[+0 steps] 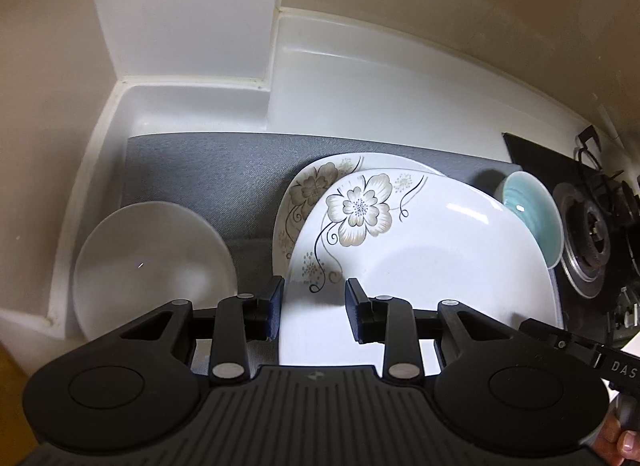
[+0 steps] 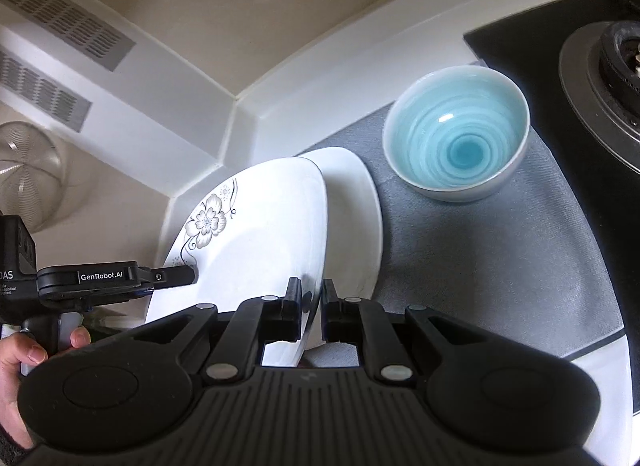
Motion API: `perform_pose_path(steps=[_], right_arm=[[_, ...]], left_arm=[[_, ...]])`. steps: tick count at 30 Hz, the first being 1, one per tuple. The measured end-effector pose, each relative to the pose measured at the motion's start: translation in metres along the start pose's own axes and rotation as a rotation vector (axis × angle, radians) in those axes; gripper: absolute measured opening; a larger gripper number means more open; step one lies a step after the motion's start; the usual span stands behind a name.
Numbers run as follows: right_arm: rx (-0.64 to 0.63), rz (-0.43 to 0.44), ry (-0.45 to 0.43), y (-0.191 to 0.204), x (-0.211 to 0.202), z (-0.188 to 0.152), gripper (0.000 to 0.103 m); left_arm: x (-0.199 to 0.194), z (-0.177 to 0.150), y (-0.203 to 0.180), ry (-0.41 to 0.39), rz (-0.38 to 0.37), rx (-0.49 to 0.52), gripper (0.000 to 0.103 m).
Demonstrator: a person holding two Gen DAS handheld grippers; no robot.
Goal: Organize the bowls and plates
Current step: 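Lower the plate onto the other white plate and open both grippers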
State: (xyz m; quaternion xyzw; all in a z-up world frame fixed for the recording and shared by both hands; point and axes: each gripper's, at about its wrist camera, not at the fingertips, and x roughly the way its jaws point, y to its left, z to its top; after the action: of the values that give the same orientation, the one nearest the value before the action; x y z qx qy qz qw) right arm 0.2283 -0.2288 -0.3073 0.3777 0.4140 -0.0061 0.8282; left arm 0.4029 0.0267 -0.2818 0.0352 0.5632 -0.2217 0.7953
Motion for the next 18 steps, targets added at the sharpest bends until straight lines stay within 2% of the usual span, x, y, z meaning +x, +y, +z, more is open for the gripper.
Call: perform_pose_path(steps=[6, 9, 10, 11, 12, 13, 14, 15, 16, 17, 18], right_arm=[[0.01, -0.037, 0.013, -0.014, 0.019, 0.006, 0.01], [0.005, -0.046, 0.012, -0.017, 0.029, 0.006, 0.01], [-0.003, -0.045, 0.01, -0.016, 0.031, 0.006, 0.01], [-0.009, -0.029, 0.009, -0.015, 0.034, 0.006, 0.011], [-0.023, -0.028, 0.011, -0.012, 0.037, 0.006, 0.011], [-0.067, -0.051, 0.01, -0.005, 0.041, 0.007, 0.011], [-0.125, -0.105, 0.01, 0.004, 0.047, 0.005, 0.011], [-0.097, -0.114, 0.01, 0.002, 0.052, 0.005, 0.011], [-0.011, -0.076, -0.001, -0.007, 0.052, 0.007, 0.01], [0.018, -0.058, -0.012, -0.012, 0.053, 0.007, 0.009], [-0.003, -0.079, -0.018, -0.012, 0.054, 0.006, 0.009]], left_arm=[[0.021, 0.004, 0.004, 0.002, -0.018, -0.018, 0.033], [0.026, 0.006, 0.003, -0.013, 0.006, -0.006, 0.033], [0.028, 0.007, 0.003, -0.019, -0.013, -0.001, 0.017], [0.031, 0.008, 0.003, 0.009, -0.135, -0.018, 0.006], [0.033, 0.009, 0.0, 0.044, -0.238, -0.042, 0.008], [0.033, 0.008, -0.009, 0.046, -0.251, -0.016, 0.008], [0.031, 0.003, -0.023, 0.01, -0.19, 0.077, 0.008], [0.034, -0.003, -0.03, -0.02, -0.124, 0.133, 0.008], [0.039, -0.007, -0.026, -0.019, -0.091, 0.098, 0.008], [0.045, -0.008, -0.018, 0.007, -0.112, 0.042, 0.008], [0.048, -0.009, -0.012, 0.031, -0.148, 0.012, 0.008]])
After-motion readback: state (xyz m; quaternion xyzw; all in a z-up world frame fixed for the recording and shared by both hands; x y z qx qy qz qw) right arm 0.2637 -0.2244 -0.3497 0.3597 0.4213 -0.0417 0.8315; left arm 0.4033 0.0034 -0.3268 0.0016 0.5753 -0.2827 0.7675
